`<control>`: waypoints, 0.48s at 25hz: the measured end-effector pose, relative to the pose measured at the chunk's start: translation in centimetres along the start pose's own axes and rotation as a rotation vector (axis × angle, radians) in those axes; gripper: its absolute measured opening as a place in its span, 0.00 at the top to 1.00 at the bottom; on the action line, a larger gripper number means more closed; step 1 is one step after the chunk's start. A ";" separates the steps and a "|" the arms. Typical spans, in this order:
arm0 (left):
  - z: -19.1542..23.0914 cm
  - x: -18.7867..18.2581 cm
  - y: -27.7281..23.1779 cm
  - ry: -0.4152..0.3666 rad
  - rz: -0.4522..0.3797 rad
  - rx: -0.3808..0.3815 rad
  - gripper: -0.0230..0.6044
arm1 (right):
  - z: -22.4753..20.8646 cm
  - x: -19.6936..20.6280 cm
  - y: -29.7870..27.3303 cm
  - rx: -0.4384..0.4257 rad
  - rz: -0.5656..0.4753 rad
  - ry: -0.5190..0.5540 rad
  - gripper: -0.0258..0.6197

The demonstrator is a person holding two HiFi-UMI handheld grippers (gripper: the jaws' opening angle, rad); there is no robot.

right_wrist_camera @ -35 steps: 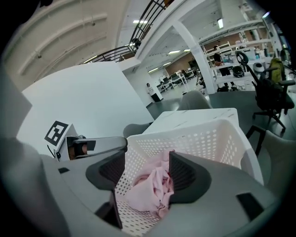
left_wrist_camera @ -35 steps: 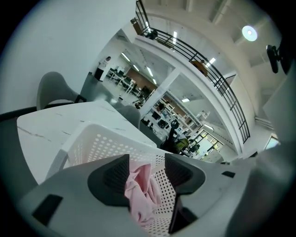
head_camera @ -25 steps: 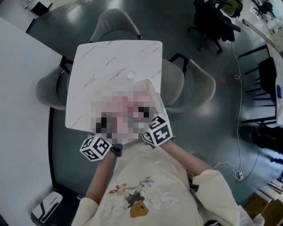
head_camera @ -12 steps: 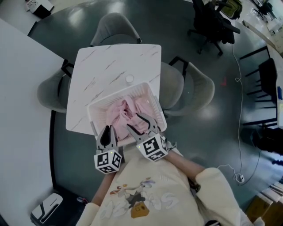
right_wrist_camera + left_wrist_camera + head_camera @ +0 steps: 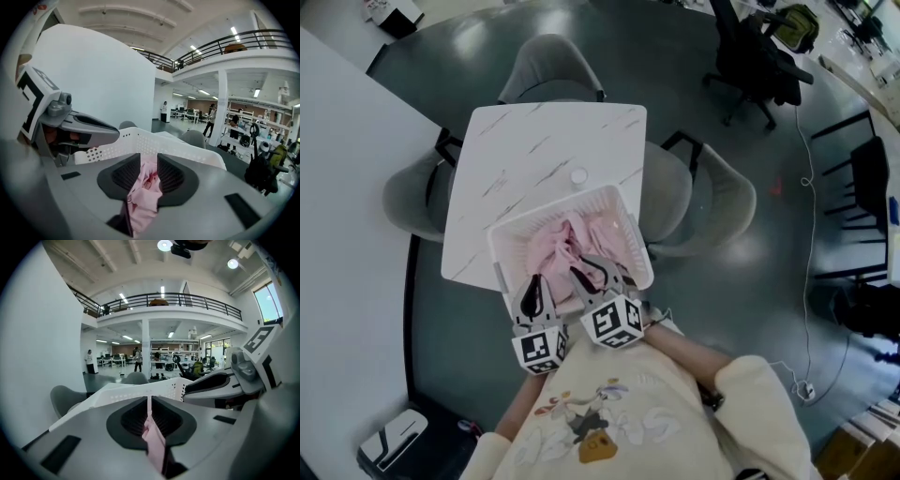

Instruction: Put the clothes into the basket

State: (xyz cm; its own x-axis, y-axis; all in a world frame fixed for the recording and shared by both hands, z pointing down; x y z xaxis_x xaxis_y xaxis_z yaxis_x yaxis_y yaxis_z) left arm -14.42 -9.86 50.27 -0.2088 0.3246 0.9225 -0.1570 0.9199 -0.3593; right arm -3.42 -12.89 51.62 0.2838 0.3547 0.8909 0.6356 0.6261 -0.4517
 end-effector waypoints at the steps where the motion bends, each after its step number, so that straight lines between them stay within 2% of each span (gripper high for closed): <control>1: 0.0 -0.1 0.0 0.007 0.006 -0.004 0.91 | -0.1 0.0 0.0 0.006 0.004 0.003 0.79; 6: 0.2 -0.1 -0.3 0.030 0.046 -0.032 0.93 | -0.5 0.0 0.0 0.024 0.002 -0.008 0.88; 10: 1.1 -0.4 0.0 0.131 0.057 -0.091 0.93 | 0.1 -0.4 0.1 -0.009 -0.010 -0.001 0.89; 12: 0.2 -1.3 0.2 0.152 0.034 -0.099 0.93 | 0.1 -0.5 0.6 -0.028 -0.029 -0.028 0.89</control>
State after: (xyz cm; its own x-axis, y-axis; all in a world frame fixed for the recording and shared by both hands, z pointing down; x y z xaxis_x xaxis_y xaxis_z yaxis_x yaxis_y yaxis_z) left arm -14.35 -10.13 48.93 -0.0631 0.3789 0.9233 -0.0551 0.9224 -0.3823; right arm -3.20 -12.63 50.89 0.2454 0.3564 0.9015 0.6634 0.6164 -0.4242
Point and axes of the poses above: the fingertips, and each gripper's own axes: y backward along the fingers, z to its left, x out of its underside, the point moved 4 cm from there along y, backward along the fingers, and after that the axes turned 8 degrees about -y, right-handed, at the moved point
